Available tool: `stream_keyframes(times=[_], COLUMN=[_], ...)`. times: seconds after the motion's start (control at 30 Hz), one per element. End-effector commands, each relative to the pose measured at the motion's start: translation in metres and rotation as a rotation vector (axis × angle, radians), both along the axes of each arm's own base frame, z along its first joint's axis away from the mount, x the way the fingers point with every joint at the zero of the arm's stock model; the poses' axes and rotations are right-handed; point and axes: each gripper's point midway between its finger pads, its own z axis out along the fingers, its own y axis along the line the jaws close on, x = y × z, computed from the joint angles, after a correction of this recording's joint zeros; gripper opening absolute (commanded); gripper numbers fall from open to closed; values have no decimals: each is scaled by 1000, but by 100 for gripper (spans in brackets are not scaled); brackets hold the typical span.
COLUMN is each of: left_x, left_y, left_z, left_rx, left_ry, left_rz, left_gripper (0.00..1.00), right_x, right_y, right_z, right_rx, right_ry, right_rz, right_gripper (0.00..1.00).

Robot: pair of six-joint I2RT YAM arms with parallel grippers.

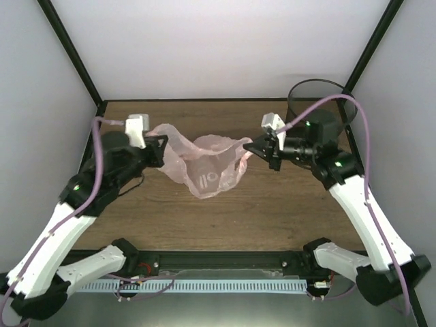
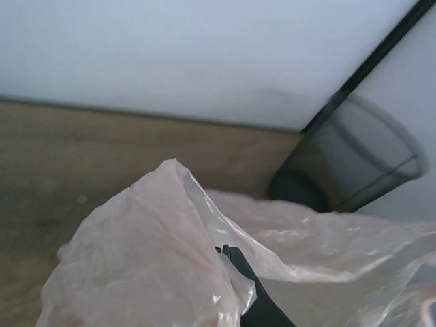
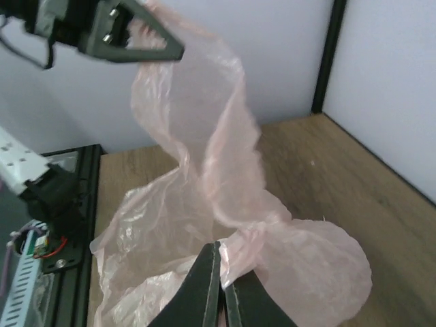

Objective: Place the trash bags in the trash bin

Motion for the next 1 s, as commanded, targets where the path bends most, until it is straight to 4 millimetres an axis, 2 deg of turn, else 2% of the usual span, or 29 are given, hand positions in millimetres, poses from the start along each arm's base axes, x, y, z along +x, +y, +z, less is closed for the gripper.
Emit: stream_keyframes(times=[0.0, 0.07, 0.13, 0.17, 0.23, 0.27, 0.3, 0.37, 0.4, 0.43, 0.5, 0.53, 0.57, 0.6, 0.63, 0.67, 0.7, 0.73, 0.77, 0.8, 0.87, 0.93, 0.97], left_x=[32, 54, 81, 95, 119, 127, 132, 126, 113, 93, 44, 22, 4, -6, -13, -15, -9, 4, 22, 39, 60, 56, 50], left_y=[6, 4, 2, 3, 8, 8, 8, 12, 18, 21, 22, 24, 22, 16, 6, -9, -25, -38, -48, -55, -51, -34, -26], left_z=[-78, -93, -95, -87, -54, -29, 0, 71, 115, 159, 232, 252, 261, 262, 256, 241, 216, 183, 137, 81, -39, -143, -172], left_rx=[157, 182, 189, 193, 196, 195, 191, 130, 58, -27, -146, -169, -168, -147, -109, -61, -15, 25, 79, 144, 280, 367, 379], left_ry=[205, 245, 249, 229, 154, 98, 34, -117, -198, -294, -548, -651, -724, -758, -765, -748, -685, -579, -449, -304, -32, 201, 284], left_rz=[118, 135, 140, 150, 191, 202, 207, 216, 230, 214, 137, 98, 47, -4, -73, -165, -237, -265, -270, -253, -172, -82, -43], left_gripper=[4, 4, 4, 4, 4, 4, 4, 4, 4, 4, 4, 4, 4, 4, 4, 4, 4, 4, 4, 4, 4, 4, 4], right_x=[59, 91, 123, 140, 174, 190, 203, 210, 205, 188, 136, 106, 77, 49, 28, 20, 22, 28, 41, 61, 102, 126, 124], right_y=[4, 5, 7, 9, 11, 11, 10, 3, -1, -6, -16, -20, -25, -29, -29, -26, -21, -19, -18, -21, -36, -57, -63], right_z=[-40, -57, -67, -68, -56, -38, 11, 80, 119, 161, 222, 240, 252, 253, 247, 231, 206, 174, 133, 81, -21, -117, -153], right_rx=[-21, -44, -57, -66, -81, -75, -30, 33, 73, 118, 193, 220, 248, 260, 247, 196, 138, 81, 32, -34, -205, -403, -484], right_ry=[164, 186, 206, 207, 199, 183, 113, 22, -52, -146, -326, -403, -492, -578, -635, -628, -586, -546, -502, -439, -351, -180, -54], right_rz=[-159, -237, -294, -316, -352, -365, -371, -377, -379, -377, -332, -300, -270, -233, -185, -140, -103, -92, -112, -175, -367, -504, -520], right_gripper=[1, 1, 1, 1, 1, 1, 1, 1, 1, 1, 1, 1, 1, 1, 1, 1, 2, 2, 2, 1, 1, 1, 1])
